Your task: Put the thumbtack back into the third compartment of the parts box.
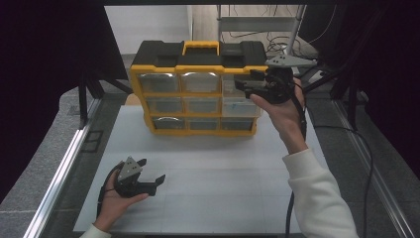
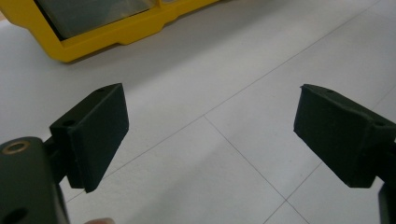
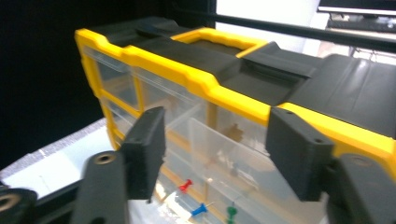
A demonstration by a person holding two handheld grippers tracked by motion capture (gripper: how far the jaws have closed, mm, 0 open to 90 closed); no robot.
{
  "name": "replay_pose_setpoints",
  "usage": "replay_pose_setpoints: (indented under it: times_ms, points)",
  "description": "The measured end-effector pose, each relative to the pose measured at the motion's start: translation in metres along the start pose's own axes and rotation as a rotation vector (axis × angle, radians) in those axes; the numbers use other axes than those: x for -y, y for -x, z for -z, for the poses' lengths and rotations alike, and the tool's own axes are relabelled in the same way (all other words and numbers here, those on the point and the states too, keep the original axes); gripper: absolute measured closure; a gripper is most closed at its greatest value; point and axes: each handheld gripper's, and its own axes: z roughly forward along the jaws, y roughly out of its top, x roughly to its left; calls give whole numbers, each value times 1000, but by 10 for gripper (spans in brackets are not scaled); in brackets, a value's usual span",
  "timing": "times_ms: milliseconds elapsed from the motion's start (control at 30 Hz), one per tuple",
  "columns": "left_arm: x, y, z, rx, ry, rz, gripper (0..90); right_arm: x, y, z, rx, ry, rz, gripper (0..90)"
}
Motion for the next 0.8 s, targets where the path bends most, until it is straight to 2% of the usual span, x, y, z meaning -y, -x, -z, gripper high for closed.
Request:
replay_pose_setpoints:
  times_ms: [133, 267, 433, 533, 633, 700, 800]
  points:
    - [0, 0, 1, 1, 1, -2, 107, 7, -7, 18, -75, 36, -16, 320]
    - [0, 1, 1, -2, 0, 0, 107, 24, -12, 41, -117, 51, -13, 314]
    - [0, 0, 0, -5, 0, 6, 107, 56, -17, 67, -108, 46, 5, 308]
    - [0, 0, 0, -5, -6, 1, 106, 81, -15, 79, -96, 16, -2, 304]
    - [0, 0, -1, -3, -5, 4, 106, 111, -16, 84, -85, -9, -21, 305]
    - [0, 0, -1, -4, -7, 4, 107, 136, -16, 83, -70, -43, -20, 304]
    - [0, -1, -1, -5, -7, 2, 107, 164, -15, 80, -68, -79, -46, 305]
